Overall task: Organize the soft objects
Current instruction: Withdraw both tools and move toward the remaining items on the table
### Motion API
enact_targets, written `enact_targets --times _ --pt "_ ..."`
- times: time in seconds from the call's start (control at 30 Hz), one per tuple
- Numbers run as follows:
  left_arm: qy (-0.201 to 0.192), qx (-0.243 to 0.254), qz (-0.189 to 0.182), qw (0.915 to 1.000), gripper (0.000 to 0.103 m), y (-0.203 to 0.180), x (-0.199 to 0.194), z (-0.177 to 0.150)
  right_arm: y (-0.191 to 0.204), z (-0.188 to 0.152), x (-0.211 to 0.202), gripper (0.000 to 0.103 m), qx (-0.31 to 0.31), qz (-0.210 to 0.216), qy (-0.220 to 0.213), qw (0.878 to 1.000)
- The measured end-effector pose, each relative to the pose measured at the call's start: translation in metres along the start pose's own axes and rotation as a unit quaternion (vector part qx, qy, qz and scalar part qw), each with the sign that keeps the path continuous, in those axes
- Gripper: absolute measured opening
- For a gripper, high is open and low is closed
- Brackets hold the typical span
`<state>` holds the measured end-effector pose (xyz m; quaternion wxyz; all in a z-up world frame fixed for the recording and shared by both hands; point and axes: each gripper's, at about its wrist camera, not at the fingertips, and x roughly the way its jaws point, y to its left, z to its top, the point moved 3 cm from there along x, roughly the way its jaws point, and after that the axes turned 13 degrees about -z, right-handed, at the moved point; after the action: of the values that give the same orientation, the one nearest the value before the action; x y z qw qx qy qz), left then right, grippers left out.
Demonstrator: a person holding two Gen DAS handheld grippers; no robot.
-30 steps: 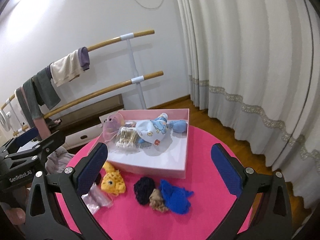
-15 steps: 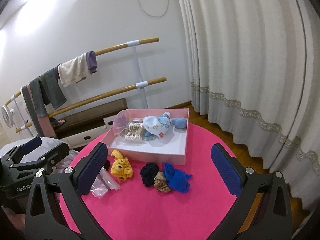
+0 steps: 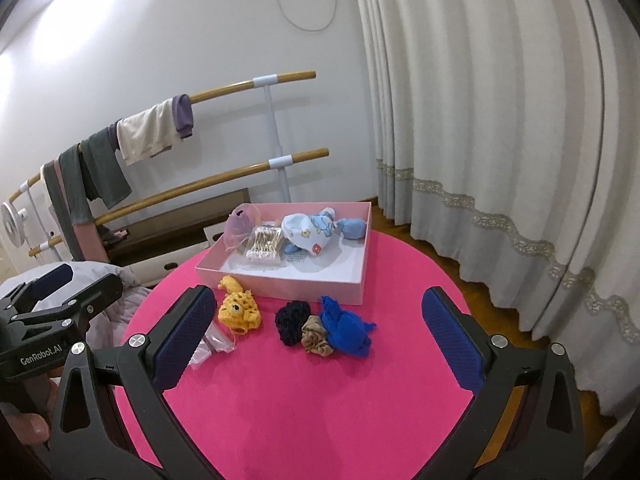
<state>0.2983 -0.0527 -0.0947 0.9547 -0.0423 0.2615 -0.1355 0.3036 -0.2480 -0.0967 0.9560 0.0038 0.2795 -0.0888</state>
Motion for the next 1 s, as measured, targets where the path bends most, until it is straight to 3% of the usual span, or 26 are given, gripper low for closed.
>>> enact_targets --times 0.33,0.53,1.0 --pt "0.012 -0.013 0.003 0.9998 0.103 0.010 -0.003 -0.011 0.004 -0.004 0.002 0.103 -0.008 -0.004 0.006 1.000" --pt "0.041 -0.015 0.002 0.9991 0.103 0.018 0.010 -0.029 0.005 -0.011 0.016 0.103 -0.015 -0.007 0.027 1.000" --pt "0.122 -0.080 -0.008 0.9893 0.103 0.044 0.094 -0.065 -0.003 -0.046 0.069 0.103 -0.018 -0.018 0.097 0.995"
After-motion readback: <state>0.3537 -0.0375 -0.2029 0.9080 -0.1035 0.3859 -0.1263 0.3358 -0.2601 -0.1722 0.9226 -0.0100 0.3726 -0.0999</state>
